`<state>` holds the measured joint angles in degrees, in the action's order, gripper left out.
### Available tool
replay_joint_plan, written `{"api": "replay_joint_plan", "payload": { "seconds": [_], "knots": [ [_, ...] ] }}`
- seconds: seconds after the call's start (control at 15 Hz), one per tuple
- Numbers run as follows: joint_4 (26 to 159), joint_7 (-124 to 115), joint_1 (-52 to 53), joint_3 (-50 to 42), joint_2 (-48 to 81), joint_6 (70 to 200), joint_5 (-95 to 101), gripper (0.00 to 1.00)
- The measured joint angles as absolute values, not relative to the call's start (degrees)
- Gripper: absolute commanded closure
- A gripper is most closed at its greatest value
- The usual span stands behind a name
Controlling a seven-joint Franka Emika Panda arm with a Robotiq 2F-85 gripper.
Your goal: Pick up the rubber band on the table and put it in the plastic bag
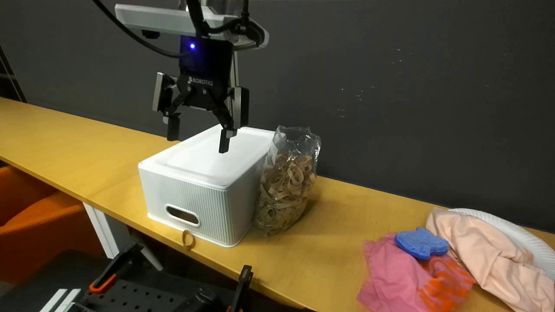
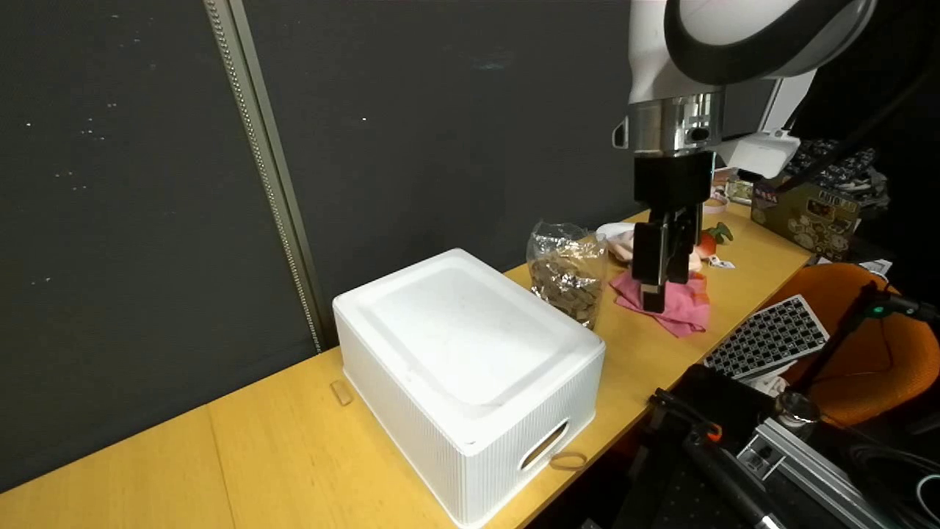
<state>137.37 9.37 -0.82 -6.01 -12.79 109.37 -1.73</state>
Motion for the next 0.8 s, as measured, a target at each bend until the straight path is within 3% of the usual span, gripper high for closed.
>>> {"api": "replay_joint_plan", "payload": {
  "seconds": [0.8],
  "knots": [
    [137.46,8.30,0.51,-0.61,-16.00,109.36,-1.39,0.00]
  ]
}}
